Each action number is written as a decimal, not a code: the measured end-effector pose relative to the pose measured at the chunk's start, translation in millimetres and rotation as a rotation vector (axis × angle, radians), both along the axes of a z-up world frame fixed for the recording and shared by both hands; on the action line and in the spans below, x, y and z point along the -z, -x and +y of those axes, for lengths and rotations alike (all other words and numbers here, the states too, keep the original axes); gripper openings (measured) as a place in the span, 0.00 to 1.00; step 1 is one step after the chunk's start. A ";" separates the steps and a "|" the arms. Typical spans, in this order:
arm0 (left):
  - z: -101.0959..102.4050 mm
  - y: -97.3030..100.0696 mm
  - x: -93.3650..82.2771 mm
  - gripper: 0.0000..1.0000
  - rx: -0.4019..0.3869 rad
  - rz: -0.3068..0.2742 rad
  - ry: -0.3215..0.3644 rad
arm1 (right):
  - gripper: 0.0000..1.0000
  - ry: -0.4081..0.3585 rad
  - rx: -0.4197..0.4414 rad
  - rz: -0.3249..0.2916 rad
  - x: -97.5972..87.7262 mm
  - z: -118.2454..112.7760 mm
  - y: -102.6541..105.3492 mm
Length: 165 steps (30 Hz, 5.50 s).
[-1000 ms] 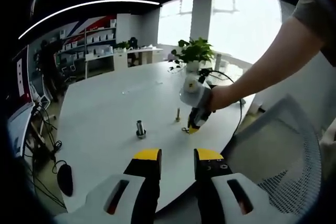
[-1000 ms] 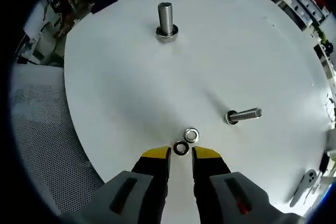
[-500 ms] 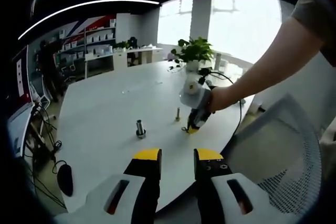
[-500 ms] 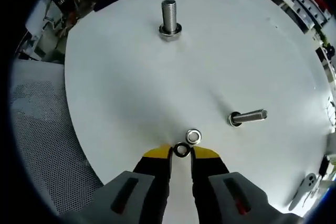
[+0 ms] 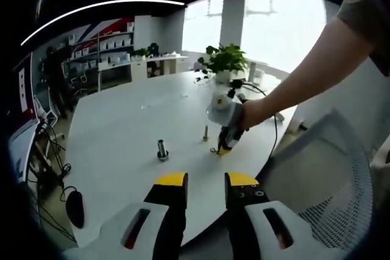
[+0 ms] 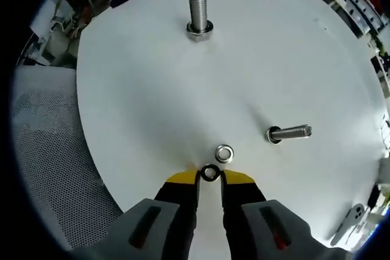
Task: Place the washer onto the threaded stud by aligning its center hole with the stud, sliding it down to the base, and recovering from edge contact or off-axis alignment until the washer reaches the visible bottom stop.
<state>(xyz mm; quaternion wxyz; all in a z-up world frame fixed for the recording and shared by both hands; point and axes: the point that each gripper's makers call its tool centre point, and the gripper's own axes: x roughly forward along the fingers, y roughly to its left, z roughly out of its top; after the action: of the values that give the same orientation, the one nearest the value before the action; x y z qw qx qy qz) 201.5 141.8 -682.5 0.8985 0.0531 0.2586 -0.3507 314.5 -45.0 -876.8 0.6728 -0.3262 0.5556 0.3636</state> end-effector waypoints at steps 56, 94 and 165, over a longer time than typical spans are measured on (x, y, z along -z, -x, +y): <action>-0.3 1.2 2.7 0.22 0.008 0.003 -0.026 | 0.14 -0.096 0.139 -0.149 -37.5 -16.9 -38.2; -1.5 2.2 5.4 0.21 0.020 0.010 -0.035 | 0.14 -0.119 0.091 -0.304 -67.1 -7.6 -76.7; 1.3 1.5 10.5 0.20 0.011 0.034 -0.049 | 0.16 -0.072 0.122 -0.159 -28.1 -5.8 -62.2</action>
<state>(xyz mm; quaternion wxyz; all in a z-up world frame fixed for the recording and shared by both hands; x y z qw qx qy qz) 200.0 143.1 -693.0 0.8905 0.0705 0.2820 -0.3500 376.7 -50.8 -848.7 0.7470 -0.2951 0.5059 0.3146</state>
